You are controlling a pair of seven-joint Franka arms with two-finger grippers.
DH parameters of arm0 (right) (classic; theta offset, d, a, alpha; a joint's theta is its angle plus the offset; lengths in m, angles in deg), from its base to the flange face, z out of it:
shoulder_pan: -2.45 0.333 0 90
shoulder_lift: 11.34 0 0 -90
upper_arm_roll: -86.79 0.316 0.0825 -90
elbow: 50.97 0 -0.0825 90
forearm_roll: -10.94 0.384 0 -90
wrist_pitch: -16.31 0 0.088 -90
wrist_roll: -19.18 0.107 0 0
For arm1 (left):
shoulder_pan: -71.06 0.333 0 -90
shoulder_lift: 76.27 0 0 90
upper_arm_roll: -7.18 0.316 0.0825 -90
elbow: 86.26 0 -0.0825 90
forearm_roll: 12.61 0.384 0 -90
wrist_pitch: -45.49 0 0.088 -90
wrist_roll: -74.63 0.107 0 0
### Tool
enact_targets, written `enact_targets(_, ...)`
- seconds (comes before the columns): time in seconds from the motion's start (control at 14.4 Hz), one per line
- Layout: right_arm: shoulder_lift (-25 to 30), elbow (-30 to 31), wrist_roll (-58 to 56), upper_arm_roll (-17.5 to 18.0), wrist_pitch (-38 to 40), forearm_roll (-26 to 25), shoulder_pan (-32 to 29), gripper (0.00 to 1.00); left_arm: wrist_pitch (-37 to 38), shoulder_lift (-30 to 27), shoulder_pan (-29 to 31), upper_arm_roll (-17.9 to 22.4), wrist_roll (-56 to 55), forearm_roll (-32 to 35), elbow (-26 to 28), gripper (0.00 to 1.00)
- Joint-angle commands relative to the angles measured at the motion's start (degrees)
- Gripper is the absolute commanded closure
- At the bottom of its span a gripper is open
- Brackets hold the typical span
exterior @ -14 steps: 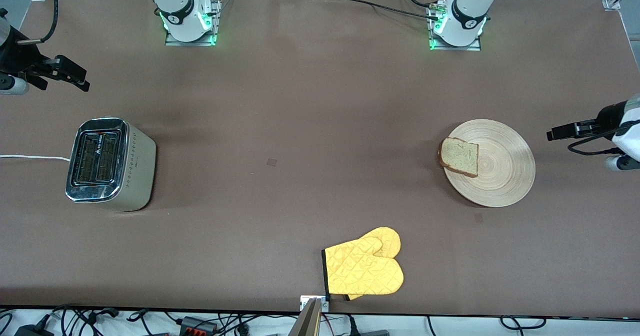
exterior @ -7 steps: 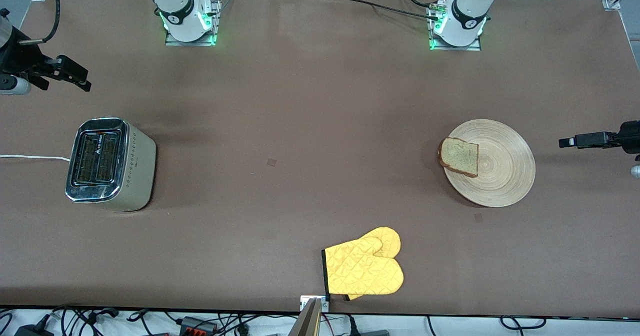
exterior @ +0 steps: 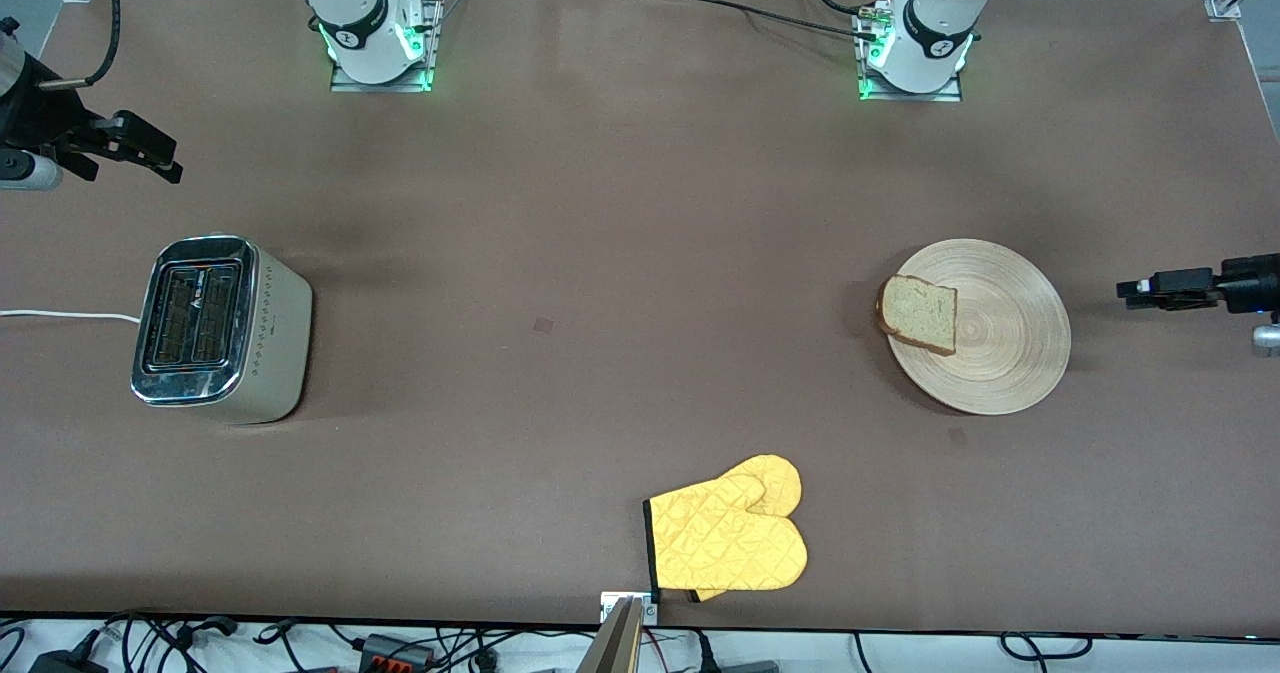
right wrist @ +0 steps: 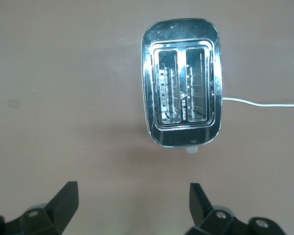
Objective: Move plate and put bread in toaster
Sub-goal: 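Lower the left gripper toward the rim of the wooden plate, then close the left gripper on the wooden plate rim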
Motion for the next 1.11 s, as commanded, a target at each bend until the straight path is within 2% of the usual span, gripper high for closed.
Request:
enact_targets(0.0,0.2,0.34,-0.98,0.1,0.13,0.63,-0.12,0.0,0.6,5.7,1.51,-0.61,3.24,-3.7,-2.01,0.0)
enact_targets(0.14,-0.06,0.25,-1.07,0.1,0.05,0.63,-0.03,0.0,0.08,7.82,1.51,-0.61,5.01,-5.9,-1.22,0.0)
enact_targets(0.56,-0.06,0.25,-0.98,0.1,0.13,0.63,-0.12,0.0,-5.63,8.35,0.81,-0.61,4.04,-6.08,3.61,0.0)
enact_targets(0.69,-0.06,0.17,-0.8,0.1,0.31,0.63,-0.21,0.0,-8.88,8.35,0.72,-0.87,4.22,-6.09,5.72,0.14)
enact_targets(0.76,-0.06,0.16,-0.89,0.1,0.57,0.72,-0.21,0.0,-9.07,8.27,0.72,-1.04,4.83,-6.0,5.64,0.25)
enact_targets(0.83,-0.06,0.25,-0.98,0.1,0.57,0.72,-0.21,0.0,-9.16,8.09,0.72,-1.05,5.09,-5.74,5.55,0.42)
enact_targets(1.04,-0.06,0.16,-0.45,0.1,0.48,0.63,-0.21,0.0,-9.07,8.09,0.64,-1.22,5.1,-5.64,5.64,0.74)
